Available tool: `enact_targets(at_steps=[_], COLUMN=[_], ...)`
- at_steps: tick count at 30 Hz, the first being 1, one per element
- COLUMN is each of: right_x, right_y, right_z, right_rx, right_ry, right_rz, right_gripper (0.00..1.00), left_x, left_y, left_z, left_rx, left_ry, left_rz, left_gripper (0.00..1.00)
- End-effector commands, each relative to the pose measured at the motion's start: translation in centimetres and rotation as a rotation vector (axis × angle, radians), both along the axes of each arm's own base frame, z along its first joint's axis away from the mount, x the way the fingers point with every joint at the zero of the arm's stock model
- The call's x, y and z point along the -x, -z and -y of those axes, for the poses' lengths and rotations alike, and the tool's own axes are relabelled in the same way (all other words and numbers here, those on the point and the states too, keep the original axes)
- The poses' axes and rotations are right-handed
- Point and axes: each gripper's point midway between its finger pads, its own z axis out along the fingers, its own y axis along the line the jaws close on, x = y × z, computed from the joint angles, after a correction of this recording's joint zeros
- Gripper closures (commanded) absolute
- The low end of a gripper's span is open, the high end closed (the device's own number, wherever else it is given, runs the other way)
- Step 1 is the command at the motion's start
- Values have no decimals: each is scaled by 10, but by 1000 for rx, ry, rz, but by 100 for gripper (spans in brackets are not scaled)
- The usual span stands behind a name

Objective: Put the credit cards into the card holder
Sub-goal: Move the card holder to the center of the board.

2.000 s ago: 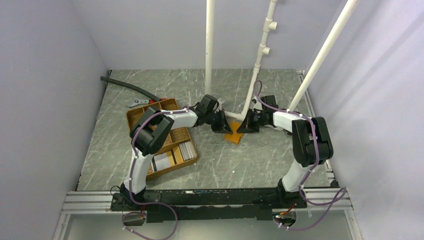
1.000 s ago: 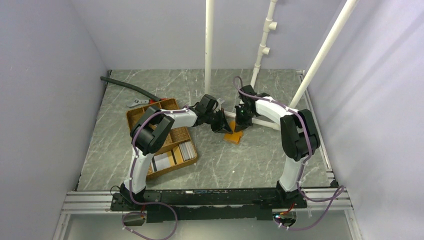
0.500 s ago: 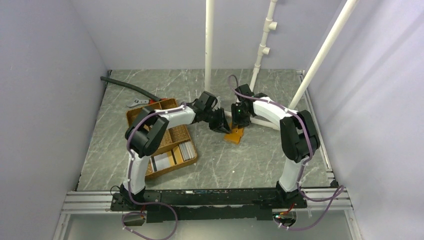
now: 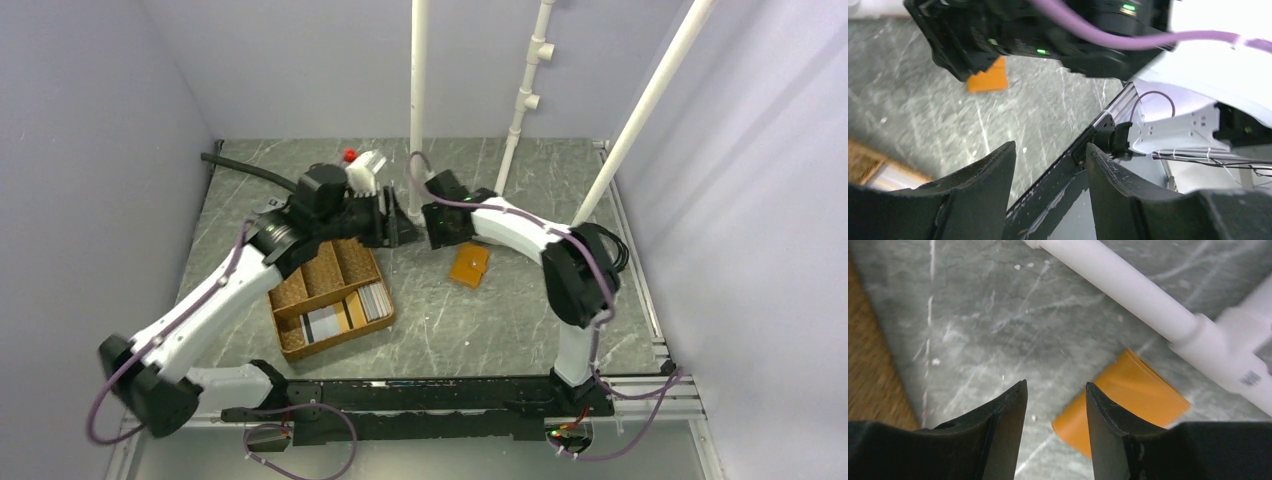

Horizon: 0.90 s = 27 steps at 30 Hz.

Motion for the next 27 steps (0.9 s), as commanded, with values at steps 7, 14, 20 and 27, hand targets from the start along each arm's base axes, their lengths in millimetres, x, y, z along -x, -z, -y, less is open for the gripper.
enact_targets(at_steps=[7,14,20,27], right_x=[21,77,123,120], right_y=[60,58,36,-23], right_z=[62,147,176,111], right_rx=[521,468,268,-30], right_ry=[190,458,627,291], right_rz=[32,-63,-56,78], right_gripper=[50,51,51,33], left_x=[50,54,57,59], left_y=[20,21,12,13], left_z=[-67,-53,-43,-41], left_rx=[-66,-36,9,9], left_ry=[-146,-63,-12,9], left_rz=[-26,-34,-21,-20], left_gripper=[37,38,38,36])
